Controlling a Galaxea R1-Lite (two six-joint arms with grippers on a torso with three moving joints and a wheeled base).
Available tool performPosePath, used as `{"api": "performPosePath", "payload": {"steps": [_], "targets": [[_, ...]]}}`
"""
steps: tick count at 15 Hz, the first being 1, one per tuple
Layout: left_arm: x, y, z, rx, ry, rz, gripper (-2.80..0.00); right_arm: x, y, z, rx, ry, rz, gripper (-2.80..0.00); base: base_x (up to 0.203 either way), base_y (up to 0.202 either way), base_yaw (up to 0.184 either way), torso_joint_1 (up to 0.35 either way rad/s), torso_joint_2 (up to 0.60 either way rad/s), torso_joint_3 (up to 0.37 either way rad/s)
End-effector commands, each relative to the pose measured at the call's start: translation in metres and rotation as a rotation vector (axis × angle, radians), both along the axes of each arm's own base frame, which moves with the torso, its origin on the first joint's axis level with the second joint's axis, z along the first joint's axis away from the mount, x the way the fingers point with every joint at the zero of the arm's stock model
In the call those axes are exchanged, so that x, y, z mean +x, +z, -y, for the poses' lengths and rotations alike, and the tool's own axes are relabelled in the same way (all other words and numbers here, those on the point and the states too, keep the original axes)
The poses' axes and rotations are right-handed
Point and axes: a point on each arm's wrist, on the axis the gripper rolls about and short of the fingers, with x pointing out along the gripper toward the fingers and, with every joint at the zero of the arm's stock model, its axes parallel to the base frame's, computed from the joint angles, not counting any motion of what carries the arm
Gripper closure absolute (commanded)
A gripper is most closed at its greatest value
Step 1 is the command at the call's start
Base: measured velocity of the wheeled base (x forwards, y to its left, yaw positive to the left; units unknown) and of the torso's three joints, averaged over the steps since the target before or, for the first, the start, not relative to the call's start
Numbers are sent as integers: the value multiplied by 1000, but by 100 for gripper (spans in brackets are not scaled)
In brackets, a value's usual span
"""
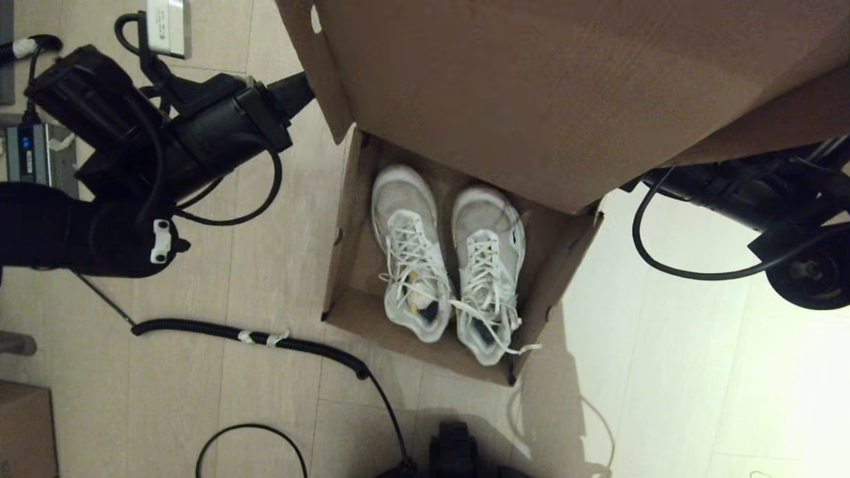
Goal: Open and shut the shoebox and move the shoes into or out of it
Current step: Close the shoe box
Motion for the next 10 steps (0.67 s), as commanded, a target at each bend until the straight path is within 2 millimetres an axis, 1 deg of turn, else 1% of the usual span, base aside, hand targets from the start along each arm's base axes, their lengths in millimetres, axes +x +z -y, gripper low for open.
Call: {"api": "performPosePath", "payload": {"steps": [1, 3, 6, 8, 10], "targets": [[-15, -5, 20, 8, -64, -5, 0, -2, -3, -2, -10, 0, 11, 0, 0, 0, 0, 0, 0, 0], [-21, -11, 21, 25, -64, -6, 0, -3, -15, -2, -58, -23, 38, 0, 0, 0, 0, 0, 0, 0], [-27, -17, 16, 37, -58, -22, 0, -12, -5, 5, -53, -38, 65, 0, 0, 0, 0, 0, 0, 0], [-28, -22, 14, 53, -44, -5, 0, -13, -8, 18, -63, -77, 44, 0, 0, 0, 0, 0, 0, 0], [-27, -24, 15, 57, -40, -1, 0, -7, -10, 36, -94, -134, 44, 0, 0, 0, 0, 0, 0, 0]]}}
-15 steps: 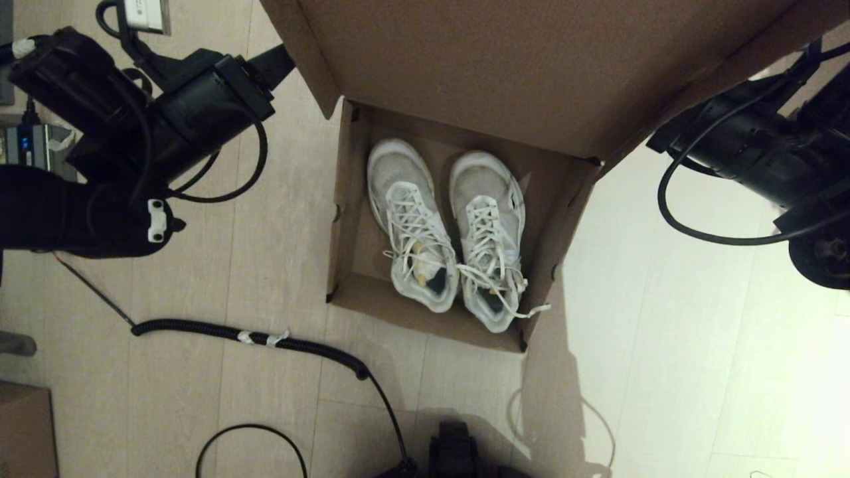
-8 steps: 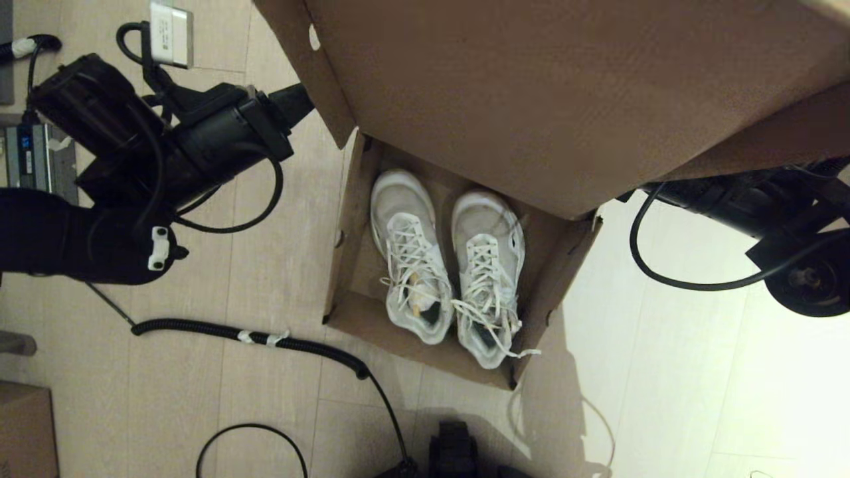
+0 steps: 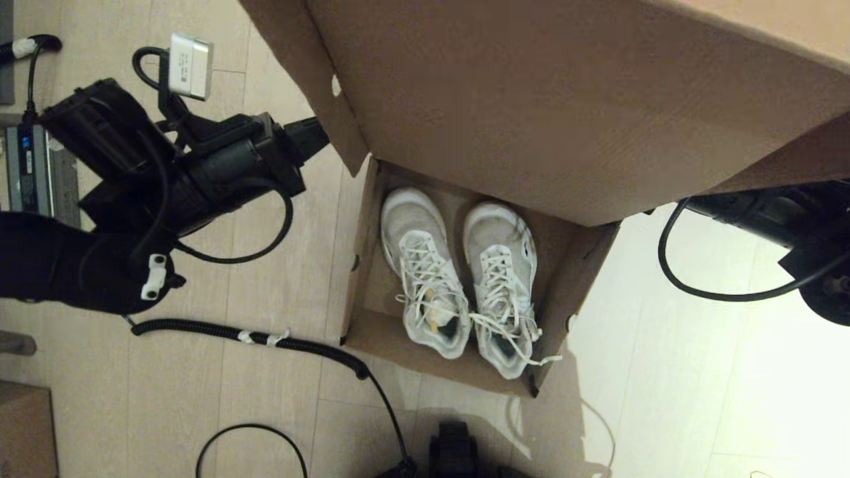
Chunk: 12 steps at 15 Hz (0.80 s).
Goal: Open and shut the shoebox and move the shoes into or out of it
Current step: Close the shoe box
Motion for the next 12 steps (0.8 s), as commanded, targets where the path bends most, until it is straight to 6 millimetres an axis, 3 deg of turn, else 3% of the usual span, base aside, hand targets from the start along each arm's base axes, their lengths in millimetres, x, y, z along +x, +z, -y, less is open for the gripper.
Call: {"api": "performPosePath", "payload": {"steps": [1, 8, 12], "targets": [[-6, 1, 9, -3, -35, 8, 0, 2, 2, 14, -20, -23, 1, 0, 0, 0, 0, 0, 0, 0], [-3, 1, 6, -2, -26, 6, 0, 8, 7, 30, -70, -24, 5, 0, 0, 0, 0, 0, 0, 0], [-1, -1, 5, 3, -24, 4, 0, 15, 9, 52, -78, -95, 19, 0, 0, 0, 0, 0, 0, 0]]}}
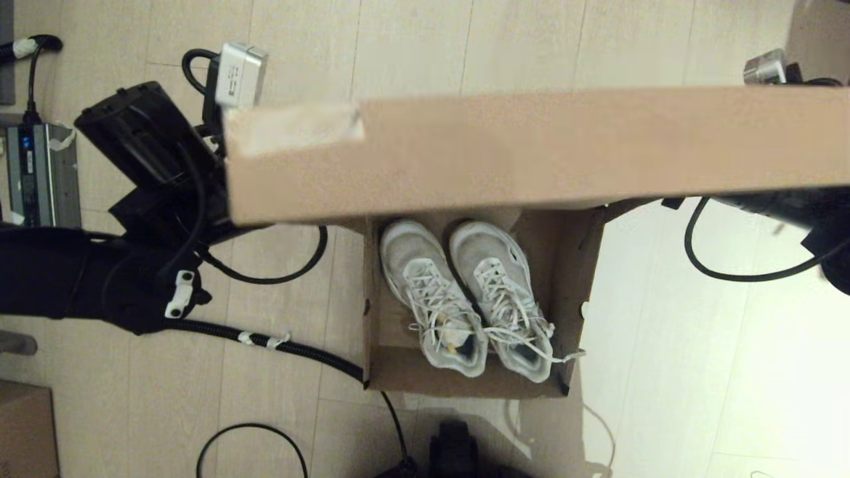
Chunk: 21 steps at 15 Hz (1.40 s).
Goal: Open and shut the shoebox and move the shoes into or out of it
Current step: Close the shoe box
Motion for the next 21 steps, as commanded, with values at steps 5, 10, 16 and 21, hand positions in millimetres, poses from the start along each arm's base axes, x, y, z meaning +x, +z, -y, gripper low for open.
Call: {"api": "performPosePath", "payload": {"steps": [5, 10, 16, 21], "targets": [[3, -3, -2, 12, -18, 3, 0, 9, -6, 12, -67, -11, 11, 0, 0, 0, 0, 0, 0, 0], [2, -3, -3, 21, -41, 8, 0, 12, -7, 37, -74, -87, -7, 0, 0, 0, 0, 0, 0, 0], [-3, 0, -2, 20, -53, 15, 0, 11, -8, 49, -108, -102, 0, 0, 0, 0, 0, 0, 0, 0], [-39, -16, 0, 54, -112, -57, 0, 13, -10, 50, -121, -107, 0, 0, 0, 0, 0, 0, 0, 0]]}}
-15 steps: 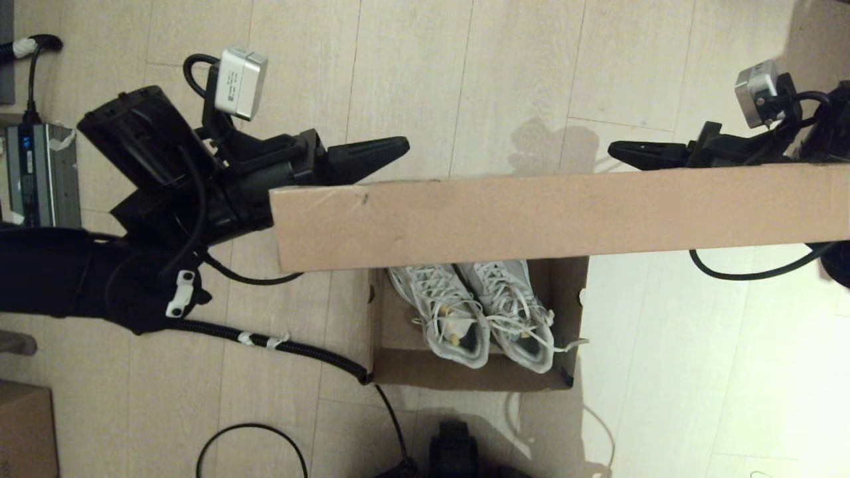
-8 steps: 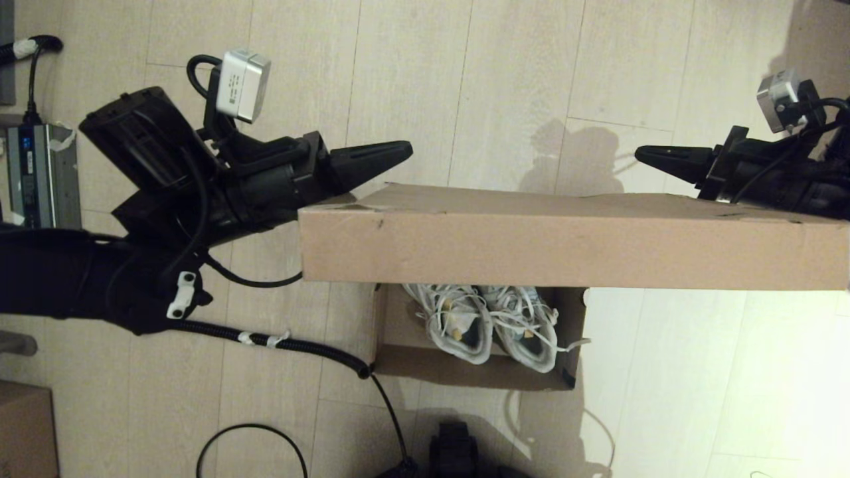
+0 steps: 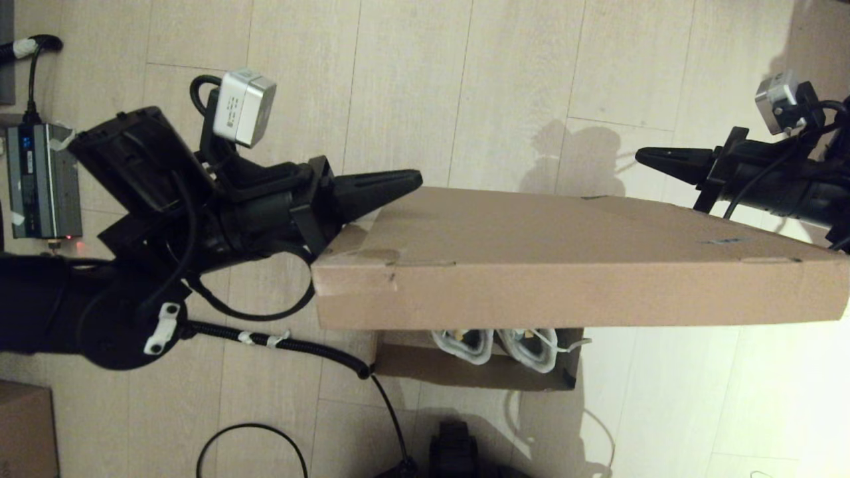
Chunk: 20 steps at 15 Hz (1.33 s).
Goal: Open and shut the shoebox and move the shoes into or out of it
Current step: Close the shoe box
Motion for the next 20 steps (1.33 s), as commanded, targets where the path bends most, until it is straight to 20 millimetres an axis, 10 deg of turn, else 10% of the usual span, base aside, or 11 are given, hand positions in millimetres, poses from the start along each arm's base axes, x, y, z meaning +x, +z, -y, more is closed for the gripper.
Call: {"api": "performPosePath", "payload": {"steps": [1, 16, 20], "targets": [[-23, -1, -3, 6, -34, -9, 0, 2, -2, 2, -25, -2, 15, 0, 0, 0, 0, 0, 0, 0], [-159, -91, -45, 180, -217, -363, 0, 5, -3, 4, -44, -15, 10, 0, 0, 0, 0, 0, 0, 0], [-159, -88, -43, 175, -222, -392, 0, 4, -3, 4, -44, -13, 10, 0, 0, 0, 0, 0, 0, 0]]}}
